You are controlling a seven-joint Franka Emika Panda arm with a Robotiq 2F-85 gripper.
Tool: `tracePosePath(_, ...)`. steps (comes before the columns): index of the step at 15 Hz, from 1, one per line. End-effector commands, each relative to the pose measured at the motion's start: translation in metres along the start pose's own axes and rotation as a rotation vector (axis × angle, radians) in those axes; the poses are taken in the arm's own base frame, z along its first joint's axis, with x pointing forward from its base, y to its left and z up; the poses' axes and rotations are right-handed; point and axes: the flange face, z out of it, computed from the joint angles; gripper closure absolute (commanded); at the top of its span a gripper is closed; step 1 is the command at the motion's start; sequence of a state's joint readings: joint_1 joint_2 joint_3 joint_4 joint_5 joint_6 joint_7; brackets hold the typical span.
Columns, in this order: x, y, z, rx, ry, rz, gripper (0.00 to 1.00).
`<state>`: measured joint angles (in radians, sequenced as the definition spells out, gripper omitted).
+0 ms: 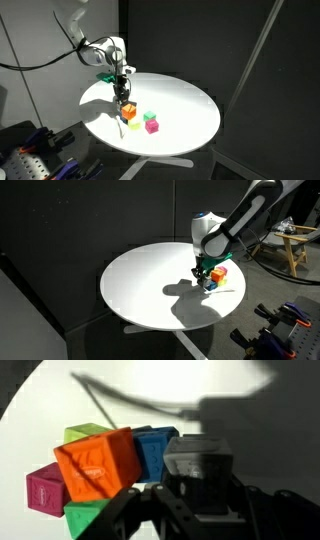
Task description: Pick up the gray block and put it on the left side of the stacked blocks on the table, move the gray block a little to the right
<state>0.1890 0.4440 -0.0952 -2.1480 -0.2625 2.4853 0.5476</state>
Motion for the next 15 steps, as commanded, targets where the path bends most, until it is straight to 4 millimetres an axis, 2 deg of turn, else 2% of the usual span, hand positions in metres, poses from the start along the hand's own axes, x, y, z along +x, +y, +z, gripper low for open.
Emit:
tracePosePath(1, 0.001, 0.002, -0.002, -0.013, 0.009, -0.008, 0.31)
tracePosePath(2, 0.001, 0.002, -0.002, -0.014, 0.008, -0.007, 0.25)
tracePosePath(3, 0.001, 0.002, -0.001, -0.014, 0.006, -0.006, 0.24)
tracePosePath(6, 0.001, 0.003, -0.001, -0.014, 0.003, -0.004, 0.01)
tracePosePath(15, 0.002, 0.007, -0.014, -0.011, 0.005, 0.007, 0.0)
